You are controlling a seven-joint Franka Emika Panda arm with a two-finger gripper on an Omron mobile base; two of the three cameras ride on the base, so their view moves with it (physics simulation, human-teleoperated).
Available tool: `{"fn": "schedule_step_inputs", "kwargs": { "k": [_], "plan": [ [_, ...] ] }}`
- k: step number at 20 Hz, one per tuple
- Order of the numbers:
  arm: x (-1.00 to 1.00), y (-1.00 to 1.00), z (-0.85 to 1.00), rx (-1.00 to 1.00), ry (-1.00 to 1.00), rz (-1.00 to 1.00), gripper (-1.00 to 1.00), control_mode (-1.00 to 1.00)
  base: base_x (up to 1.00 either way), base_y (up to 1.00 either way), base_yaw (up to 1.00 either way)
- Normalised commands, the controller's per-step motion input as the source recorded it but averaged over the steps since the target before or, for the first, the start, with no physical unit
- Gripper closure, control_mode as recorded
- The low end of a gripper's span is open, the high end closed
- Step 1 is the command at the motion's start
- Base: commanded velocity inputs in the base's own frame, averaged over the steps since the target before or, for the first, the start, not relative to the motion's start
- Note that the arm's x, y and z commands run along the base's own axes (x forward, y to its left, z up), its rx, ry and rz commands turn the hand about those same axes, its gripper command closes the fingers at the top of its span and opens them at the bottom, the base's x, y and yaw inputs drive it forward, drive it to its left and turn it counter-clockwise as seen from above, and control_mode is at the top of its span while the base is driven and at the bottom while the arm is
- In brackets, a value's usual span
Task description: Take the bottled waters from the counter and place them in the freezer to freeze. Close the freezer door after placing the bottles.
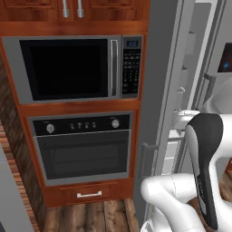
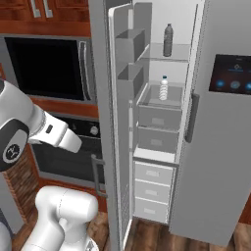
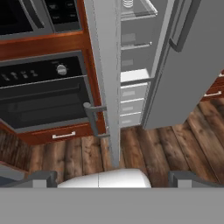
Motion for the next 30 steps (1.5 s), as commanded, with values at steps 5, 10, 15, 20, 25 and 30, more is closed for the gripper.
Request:
{"fn": "schedule_step_inputs", "kwargs": {
  "k": [5, 10, 15, 20, 25, 30],
  "plan": [
    [0.0, 0.0, 0.0, 0.0, 0.0, 0.0, -1.0, 1.0, 0.42, 0.02, -0.01],
    [0.0, 0.0, 0.0, 0.0, 0.0, 0.0, -1.0, 1.0, 0.29, -0.1, -0.01],
    [0.0, 0.0, 0.0, 0.0, 0.0, 0.0, -1.0, 1.0, 0.34, -0.1, -0.01],
    [0.0, 0.0, 0.0, 0.0, 0.0, 0.0, -1.0, 1.0, 0.49, -0.06, -0.03],
    [0.0, 0.0, 0.0, 0.0, 0.0, 0.0, -1.0, 1.0, 0.2, -0.01, -0.01],
    [0.0, 0.0, 0.0, 0.0, 0.0, 0.0, -1.0, 1.0, 0.12, 0.0, 0.0]
  ]
}}
